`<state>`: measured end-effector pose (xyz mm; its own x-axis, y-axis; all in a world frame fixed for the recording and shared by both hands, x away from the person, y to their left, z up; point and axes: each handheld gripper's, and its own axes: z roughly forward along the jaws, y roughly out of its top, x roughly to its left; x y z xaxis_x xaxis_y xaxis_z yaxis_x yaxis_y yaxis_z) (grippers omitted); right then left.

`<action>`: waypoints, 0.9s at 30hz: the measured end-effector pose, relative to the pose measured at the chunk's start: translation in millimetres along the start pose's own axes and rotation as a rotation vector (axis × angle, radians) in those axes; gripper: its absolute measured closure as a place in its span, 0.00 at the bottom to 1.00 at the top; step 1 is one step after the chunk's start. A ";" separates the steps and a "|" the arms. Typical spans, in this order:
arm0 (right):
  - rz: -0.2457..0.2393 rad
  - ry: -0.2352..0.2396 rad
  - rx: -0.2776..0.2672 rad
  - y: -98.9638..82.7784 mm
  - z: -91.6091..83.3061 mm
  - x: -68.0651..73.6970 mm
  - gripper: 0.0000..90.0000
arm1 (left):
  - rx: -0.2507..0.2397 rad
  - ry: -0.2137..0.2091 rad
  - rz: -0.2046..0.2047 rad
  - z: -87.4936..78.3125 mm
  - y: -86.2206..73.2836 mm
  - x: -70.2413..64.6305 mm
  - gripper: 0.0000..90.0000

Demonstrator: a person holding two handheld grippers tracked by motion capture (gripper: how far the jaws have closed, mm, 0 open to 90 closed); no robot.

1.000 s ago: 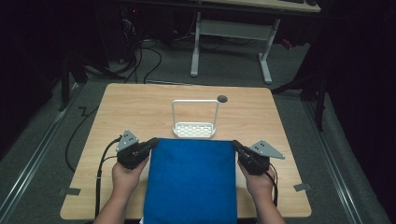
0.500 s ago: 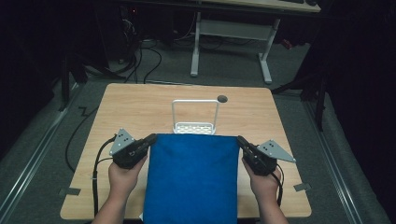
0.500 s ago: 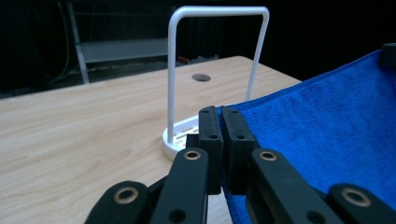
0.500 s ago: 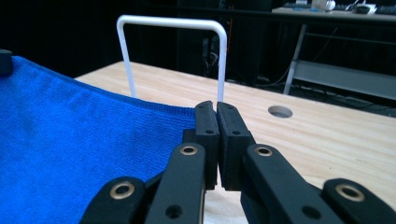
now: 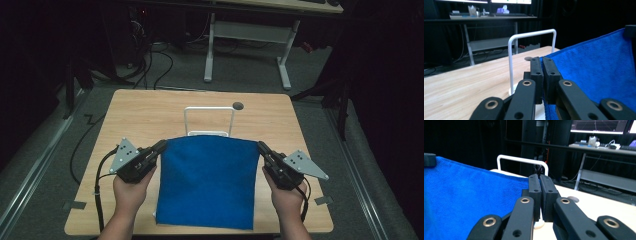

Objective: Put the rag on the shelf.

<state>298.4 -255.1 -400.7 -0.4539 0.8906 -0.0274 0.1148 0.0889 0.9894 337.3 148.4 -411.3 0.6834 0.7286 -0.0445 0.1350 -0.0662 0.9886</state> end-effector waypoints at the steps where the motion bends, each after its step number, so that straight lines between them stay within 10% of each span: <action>1: -0.006 0.000 -0.013 2.3 -1.3 0.3 0.99 | -0.005 -0.001 0.001 -1.0 1.3 -0.7 0.98; 27: -0.050 0.019 -0.121 64.9 2.0 3.2 0.99 | -0.124 0.019 0.094 -7.3 65.4 4.0 0.98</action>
<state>306.2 -245.6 -336.9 -0.4732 0.8777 -0.0759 -0.0153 0.0779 0.9968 343.6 151.9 -345.8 0.6749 0.7362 0.0501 -0.0192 -0.0504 0.9985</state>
